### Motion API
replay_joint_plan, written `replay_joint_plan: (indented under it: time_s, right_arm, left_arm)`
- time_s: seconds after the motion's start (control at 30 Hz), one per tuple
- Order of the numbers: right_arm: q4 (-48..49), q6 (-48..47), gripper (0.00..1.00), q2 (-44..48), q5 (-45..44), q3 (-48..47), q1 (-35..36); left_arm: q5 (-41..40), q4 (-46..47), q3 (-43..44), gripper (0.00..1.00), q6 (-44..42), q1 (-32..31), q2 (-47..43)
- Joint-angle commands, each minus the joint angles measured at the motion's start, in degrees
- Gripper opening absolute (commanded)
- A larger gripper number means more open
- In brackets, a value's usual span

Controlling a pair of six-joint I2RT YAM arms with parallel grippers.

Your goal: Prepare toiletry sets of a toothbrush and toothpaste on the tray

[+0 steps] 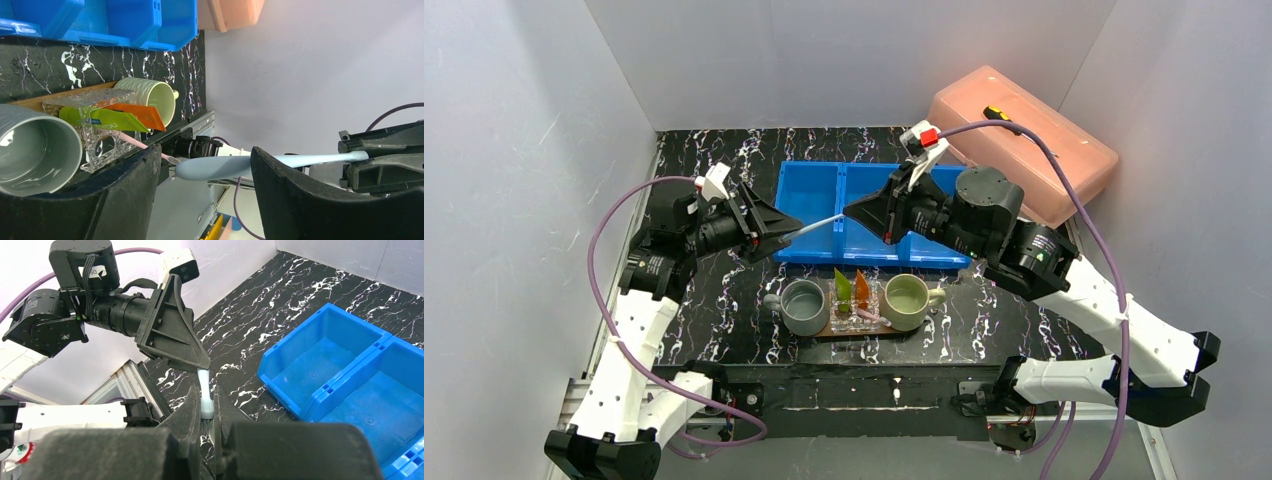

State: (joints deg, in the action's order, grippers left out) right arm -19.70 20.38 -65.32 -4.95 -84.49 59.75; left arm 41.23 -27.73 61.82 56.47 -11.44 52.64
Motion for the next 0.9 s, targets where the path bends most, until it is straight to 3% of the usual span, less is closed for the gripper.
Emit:
replay_joint_plan:
  time_s: [0.0,0.47,0.87]
  right_arm:
    - [5.79,1.01,0.01,2.51,-1.97,-0.33,-0.24]
    - [-10.3,-0.17,0.01,2.14,2.96,-4.01,-0.24]
    - [-26.68,-2.09,0.01,1.79,4.3,-9.69,-0.19]
  left_arm:
    - [1.8,-2.87,0.63,0.63,-1.13,0.07,-1.13]
    - [-1.83,-7.88,9.47,0.68,-6.06,0.1,3.76]
    - [-9.52,-17.97,17.85,0.71,-13.98,0.1,5.55]
